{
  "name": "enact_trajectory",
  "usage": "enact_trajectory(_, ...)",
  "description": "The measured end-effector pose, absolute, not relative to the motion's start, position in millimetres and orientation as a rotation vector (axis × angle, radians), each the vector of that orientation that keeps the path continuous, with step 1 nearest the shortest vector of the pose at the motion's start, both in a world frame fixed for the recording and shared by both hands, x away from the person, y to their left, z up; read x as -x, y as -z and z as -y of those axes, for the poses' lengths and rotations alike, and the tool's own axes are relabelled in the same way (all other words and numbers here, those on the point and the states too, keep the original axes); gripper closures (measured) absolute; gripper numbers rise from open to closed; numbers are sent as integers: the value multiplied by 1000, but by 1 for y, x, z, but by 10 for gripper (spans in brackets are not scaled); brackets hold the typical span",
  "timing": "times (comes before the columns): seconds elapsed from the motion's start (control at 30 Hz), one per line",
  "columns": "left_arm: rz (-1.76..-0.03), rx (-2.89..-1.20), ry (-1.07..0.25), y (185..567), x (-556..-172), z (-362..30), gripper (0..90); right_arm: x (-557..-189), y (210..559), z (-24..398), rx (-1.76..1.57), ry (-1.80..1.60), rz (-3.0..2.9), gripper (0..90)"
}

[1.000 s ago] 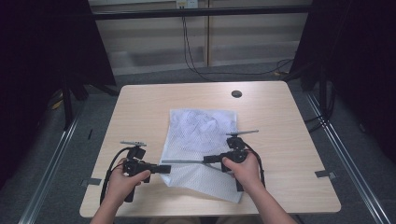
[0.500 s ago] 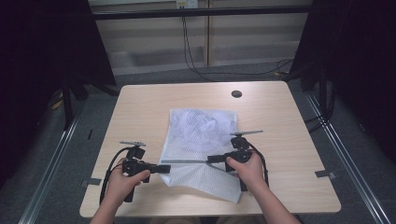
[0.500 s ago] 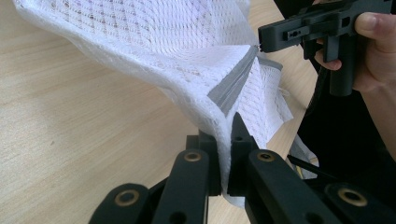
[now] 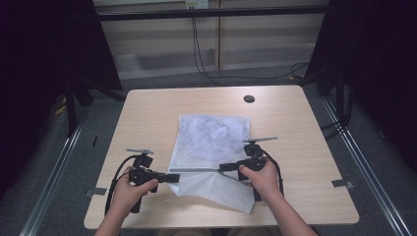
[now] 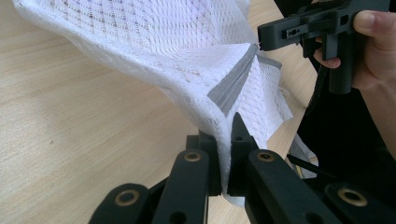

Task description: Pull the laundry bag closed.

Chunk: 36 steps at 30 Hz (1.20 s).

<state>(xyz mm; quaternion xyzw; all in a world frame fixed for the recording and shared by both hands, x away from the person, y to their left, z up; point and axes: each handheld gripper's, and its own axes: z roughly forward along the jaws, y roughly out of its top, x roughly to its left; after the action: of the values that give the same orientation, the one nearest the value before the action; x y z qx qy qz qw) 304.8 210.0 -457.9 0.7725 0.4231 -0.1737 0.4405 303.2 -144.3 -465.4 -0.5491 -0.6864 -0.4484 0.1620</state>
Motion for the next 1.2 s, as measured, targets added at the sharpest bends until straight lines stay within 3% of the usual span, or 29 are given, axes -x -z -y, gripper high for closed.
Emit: enact_trajectory(1.2,-1040,-1931,434,457,-304,-208,887,-304,466,150,1574,1271,1963,872)
